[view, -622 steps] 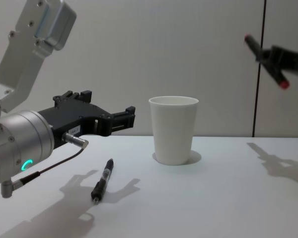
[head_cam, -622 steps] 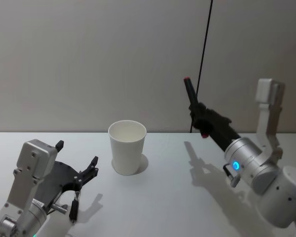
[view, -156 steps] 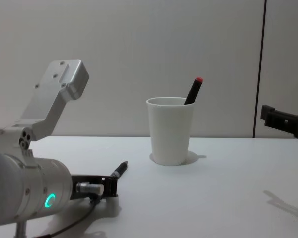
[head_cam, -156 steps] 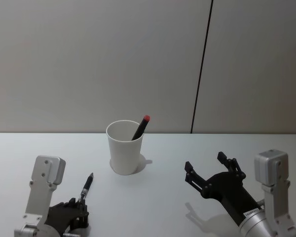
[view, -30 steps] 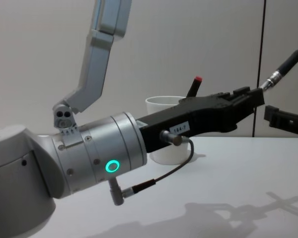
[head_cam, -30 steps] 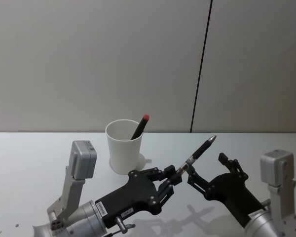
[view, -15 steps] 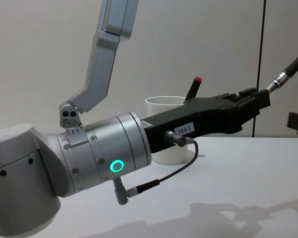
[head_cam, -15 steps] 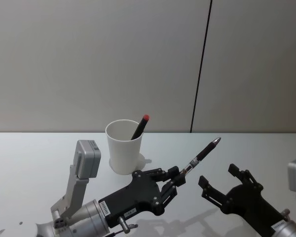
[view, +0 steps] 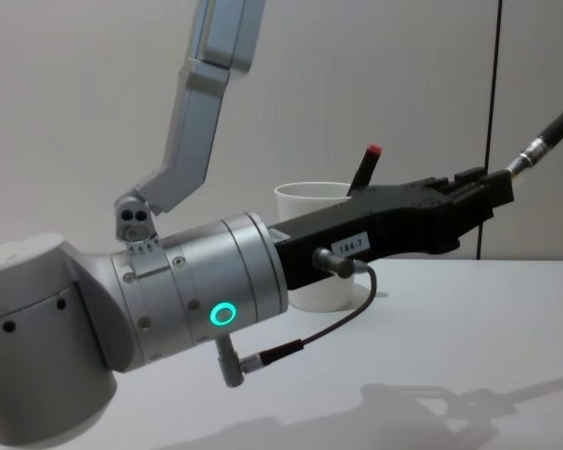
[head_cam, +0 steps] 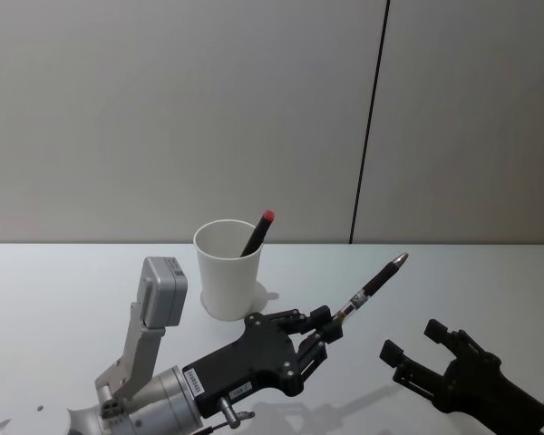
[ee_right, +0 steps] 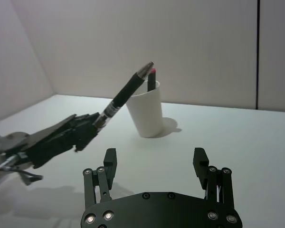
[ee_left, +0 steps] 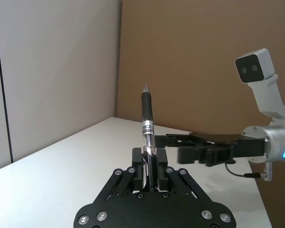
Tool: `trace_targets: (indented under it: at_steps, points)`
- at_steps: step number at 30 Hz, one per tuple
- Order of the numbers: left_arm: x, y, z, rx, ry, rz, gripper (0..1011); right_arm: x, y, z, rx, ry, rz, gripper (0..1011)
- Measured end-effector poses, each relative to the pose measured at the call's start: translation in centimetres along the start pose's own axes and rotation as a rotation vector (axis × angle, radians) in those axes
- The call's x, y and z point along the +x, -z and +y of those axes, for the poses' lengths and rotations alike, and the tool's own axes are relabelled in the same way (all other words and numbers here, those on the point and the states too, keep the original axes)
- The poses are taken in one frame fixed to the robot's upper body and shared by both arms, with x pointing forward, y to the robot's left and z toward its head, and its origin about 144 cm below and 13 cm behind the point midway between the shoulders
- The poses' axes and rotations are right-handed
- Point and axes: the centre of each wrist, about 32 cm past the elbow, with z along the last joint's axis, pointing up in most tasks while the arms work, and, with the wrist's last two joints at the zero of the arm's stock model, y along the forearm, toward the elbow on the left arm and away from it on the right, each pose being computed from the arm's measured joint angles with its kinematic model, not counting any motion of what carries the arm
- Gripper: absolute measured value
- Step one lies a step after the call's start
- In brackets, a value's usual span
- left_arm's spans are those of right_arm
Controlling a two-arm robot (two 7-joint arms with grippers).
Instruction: Place the pen into the pen holder.
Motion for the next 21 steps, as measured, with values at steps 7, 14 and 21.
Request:
trace_targets:
  at_steps: [7,14,21]
  points:
    - [0.0,0.0,0.0,0.0,0.002,0.0,180,0.7,-0.6,-1.0,0.0,-0.081,0.123,1001]
    - [0.0,0.0,-0.1,0.001,0.003,0.0,180,1.2,-0.9,-1.6,0.013,-0.143,0.234,1001]
    - [0.0,0.0,-0.1,0.001,0.003,0.0,180,1.7,-1.1,-1.9,0.04,-0.19,0.341,1001]
